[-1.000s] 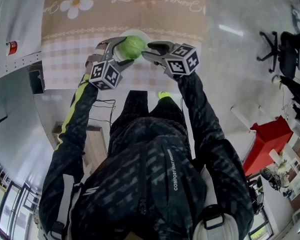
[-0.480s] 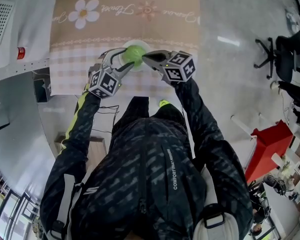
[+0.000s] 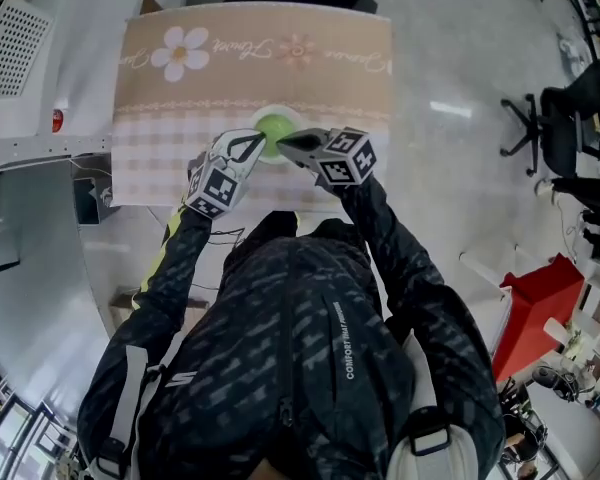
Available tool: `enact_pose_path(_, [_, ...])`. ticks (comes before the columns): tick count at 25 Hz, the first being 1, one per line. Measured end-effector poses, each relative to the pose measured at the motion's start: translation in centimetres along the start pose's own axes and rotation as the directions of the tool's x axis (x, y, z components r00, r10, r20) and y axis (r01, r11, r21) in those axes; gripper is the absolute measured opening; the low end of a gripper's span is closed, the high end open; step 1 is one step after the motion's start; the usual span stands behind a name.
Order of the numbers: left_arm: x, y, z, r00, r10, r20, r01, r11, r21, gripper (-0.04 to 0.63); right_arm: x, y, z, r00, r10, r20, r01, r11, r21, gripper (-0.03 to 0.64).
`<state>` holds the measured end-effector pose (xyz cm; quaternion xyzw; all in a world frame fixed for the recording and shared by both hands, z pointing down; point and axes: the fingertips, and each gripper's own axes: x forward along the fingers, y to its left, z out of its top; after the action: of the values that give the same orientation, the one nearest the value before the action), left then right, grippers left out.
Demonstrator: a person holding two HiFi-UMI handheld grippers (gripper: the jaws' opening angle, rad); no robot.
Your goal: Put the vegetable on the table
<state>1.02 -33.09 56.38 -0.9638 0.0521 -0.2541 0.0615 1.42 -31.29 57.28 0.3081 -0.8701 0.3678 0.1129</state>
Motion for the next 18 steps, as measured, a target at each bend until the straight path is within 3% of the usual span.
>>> enact_pose_path(10, [-1.8,0.0,1.7,0.997,0.08,-0.012,-0.08,0.981,-0.174,-0.008,-0.3,1.2,2.0,0.998,-0.035,0.05,0.039,0.996,-0.083,0.005])
enact_pose_path(18, [-3.2,-3.4,4.8,0.988,0.155,0.026,-0.142,0.953,-0.269,-0.008,-2.9,3.9,1.4,0.998,0.015,0.067,-0.006,0.991,-0.136,0.005])
